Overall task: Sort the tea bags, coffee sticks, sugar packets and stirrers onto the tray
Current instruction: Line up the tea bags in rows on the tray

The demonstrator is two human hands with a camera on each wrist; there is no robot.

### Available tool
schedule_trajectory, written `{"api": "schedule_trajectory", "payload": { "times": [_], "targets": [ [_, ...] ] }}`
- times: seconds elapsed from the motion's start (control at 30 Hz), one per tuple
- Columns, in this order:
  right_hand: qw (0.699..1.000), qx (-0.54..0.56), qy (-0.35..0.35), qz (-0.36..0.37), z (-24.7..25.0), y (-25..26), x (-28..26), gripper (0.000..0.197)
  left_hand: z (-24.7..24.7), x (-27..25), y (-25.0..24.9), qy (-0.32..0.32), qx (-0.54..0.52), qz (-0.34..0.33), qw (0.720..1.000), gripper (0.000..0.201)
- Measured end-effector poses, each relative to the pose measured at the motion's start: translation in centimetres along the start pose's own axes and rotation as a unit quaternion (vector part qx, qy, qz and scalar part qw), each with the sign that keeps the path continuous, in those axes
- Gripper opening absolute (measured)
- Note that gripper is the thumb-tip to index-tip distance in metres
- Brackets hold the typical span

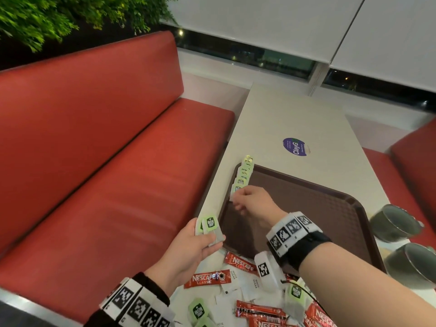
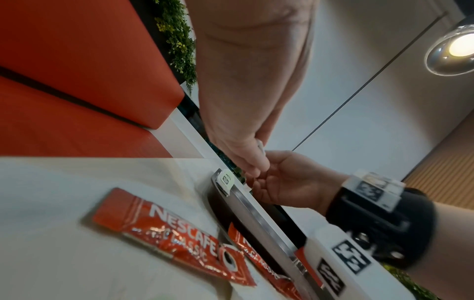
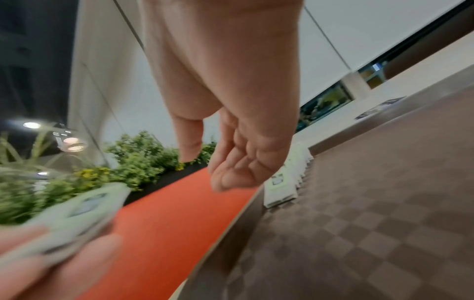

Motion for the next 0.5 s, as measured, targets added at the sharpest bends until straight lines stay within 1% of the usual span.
{"api": "schedule_trajectory", "payload": {
  "times": [0.07,0.1,0.13,0.17,0.2,0.27,0.37,0.5],
  "targets": [
    [0.991,-0.037,0.127,-0.006,-0.8,-0.3,-2.4,0.016,-0.3,0.1,-0.2,0.004,-0.003,0.000,1.000,0.037],
    [0.984,-0.057,0.166,-0.007,-1.1,-0.6,-3.3,0.022,-0.5,0.1,-0.2,0.006,-0.004,0.000,1.000,0.037],
    [0.981,-0.061,0.183,-0.007,-1.5,-1.0,-4.0,0.026,-0.7,0.2,-0.3,0.005,-0.005,0.000,1.000,0.038],
    [0.982,-0.045,0.185,-0.005,-1.7,-1.4,-4.5,0.028,-1.0,0.3,-0.3,0.004,-0.005,0.001,1.000,0.038],
    [0.984,-0.024,0.178,0.002,-1.9,-1.7,-4.7,0.025,-1.3,0.3,-0.4,0.002,-0.005,0.000,1.000,0.038],
    [0.988,0.006,0.152,0.007,-1.9,-1.9,-4.9,0.015,-1.7,0.4,-0.6,-0.003,-0.013,-0.002,1.000,0.035],
    [0.990,0.032,0.138,0.001,-1.1,-1.5,-4.7,0.016,-2.1,0.4,-0.8,-0.023,-0.050,0.004,0.998,0.020],
    [0.999,0.000,0.042,-0.012,1.2,-0.9,-3.4,0.012,-1.8,0.4,-1.1,-0.078,-0.075,0.013,0.994,0.019]
  ]
}}
Point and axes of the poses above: each hand's wrist, its own x-axis towards the middle knuckle, its own z-axis out of the back of the hand, y = z × x, the point moved 2 cm from there along x, towards the middle knuckle, and after that the axes turned 7 degrees about -z, right-handed, at the moved point
